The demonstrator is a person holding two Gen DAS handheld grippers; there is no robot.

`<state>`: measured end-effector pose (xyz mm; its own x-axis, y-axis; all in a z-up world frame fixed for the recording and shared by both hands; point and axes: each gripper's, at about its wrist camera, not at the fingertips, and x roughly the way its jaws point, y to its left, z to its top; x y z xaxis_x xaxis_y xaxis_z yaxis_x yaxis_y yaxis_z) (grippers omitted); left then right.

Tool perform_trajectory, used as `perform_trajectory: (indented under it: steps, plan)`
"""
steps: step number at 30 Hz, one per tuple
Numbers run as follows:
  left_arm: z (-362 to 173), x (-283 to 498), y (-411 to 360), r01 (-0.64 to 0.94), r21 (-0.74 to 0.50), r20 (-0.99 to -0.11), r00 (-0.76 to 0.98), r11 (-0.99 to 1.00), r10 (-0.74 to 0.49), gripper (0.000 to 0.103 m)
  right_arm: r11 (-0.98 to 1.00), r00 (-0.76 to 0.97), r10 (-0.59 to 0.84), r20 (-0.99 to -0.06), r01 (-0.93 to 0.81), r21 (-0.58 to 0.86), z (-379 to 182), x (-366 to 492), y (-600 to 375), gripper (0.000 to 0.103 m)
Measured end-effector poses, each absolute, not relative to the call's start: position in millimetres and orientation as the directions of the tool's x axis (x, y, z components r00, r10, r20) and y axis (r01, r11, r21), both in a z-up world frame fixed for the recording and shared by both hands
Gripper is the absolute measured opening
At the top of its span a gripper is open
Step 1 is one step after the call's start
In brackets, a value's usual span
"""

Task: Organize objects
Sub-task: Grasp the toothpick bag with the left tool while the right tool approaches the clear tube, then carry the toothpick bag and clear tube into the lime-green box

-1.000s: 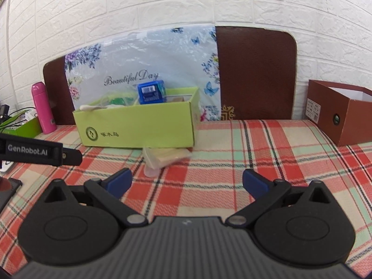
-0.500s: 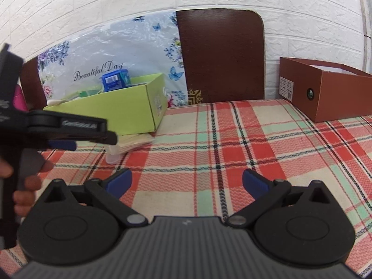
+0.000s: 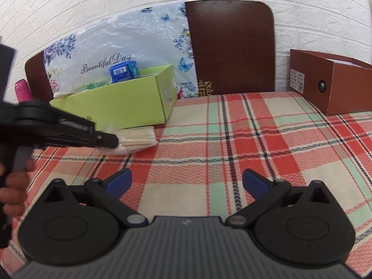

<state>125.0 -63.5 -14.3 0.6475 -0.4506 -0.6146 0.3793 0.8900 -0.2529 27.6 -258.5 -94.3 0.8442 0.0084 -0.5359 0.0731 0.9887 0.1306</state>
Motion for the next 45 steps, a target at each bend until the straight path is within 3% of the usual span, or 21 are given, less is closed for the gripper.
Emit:
perform_trajectory:
  steps: [3,5,7,8,12,20,21,23,27,32,39,42,43,45]
  plan:
    - [-19,96,-50,0.369,-0.197,-0.624,0.667,0.908,-0.406,0.013,0.991,0.841,0.045,-0.539,0.029,0.128,-96,28,-250,0.103]
    - [-24,85,-38,0.33,-0.155,-0.638,0.686,0.931,-0.349,0.029,0.993,0.836,0.068,-0.544,-0.003,0.12,-97,30,-243,0.103]
    - [-26,82,-23,0.273,-0.165,-0.642,0.7,0.948,-0.314,0.059,0.994,0.827,0.087,-0.555,-0.033,0.107,-99,36,-235,0.103]
    - [-25,82,-14,0.244,-0.184,-0.634,0.711,0.952,-0.304,0.063,0.994,0.825,0.098,-0.556,-0.053,0.096,-100,40,-230,0.103]
    - [-18,85,16,0.154,-0.241,-0.609,0.745,0.958,-0.273,0.063,0.995,0.831,0.096,-0.547,-0.089,0.039,-95,59,-213,0.099]
    - [-15,84,30,0.181,-0.282,-0.58,0.75,0.942,-0.317,0.063,0.984,0.795,0.172,-0.581,-0.165,0.067,-100,136,-184,0.066]
    - [-15,83,29,0.198,-0.282,-0.576,0.748,0.939,-0.331,0.063,0.983,0.786,0.175,-0.593,-0.175,0.058,-104,145,-180,0.058]
    - [-14,83,26,0.235,-0.278,-0.57,0.74,0.931,-0.357,0.064,0.983,0.763,0.162,-0.626,-0.18,0.034,-113,157,-175,0.027]
    - [-9,92,8,0.349,-0.247,-0.547,0.72,0.904,-0.427,0.076,0.986,0.758,0.164,-0.631,-0.148,0.078,-111,147,-194,0.025]
    - [-13,117,-31,0.519,-0.173,-0.551,0.654,0.837,-0.519,0.078,0.987,0.761,0.156,-0.63,-0.136,0.081,-107,99,-226,0.026]
    - [-39,135,-67,0.597,-0.019,-0.66,0.596,0.802,-0.458,0.079,0.991,0.728,0.126,-0.674,-0.054,0.127,-107,16,-272,0.026]
    - [-44,129,-61,0.577,-0.06,-0.685,0.57,0.814,-0.454,0.047,0.988,0.719,0.145,-0.679,-0.068,0.139,-106,-5,-276,0.028]
    - [-42,123,-59,0.553,-0.063,-0.69,0.577,0.83,-0.437,0.038,0.989,0.724,0.137,-0.677,-0.064,0.131,-104,-7,-275,0.033]
    - [-37,110,-57,0.481,-0.058,-0.714,0.593,0.875,-0.373,0.037,0.992,0.741,0.12,-0.661,-0.061,0.111,-101,-7,-272,0.042]
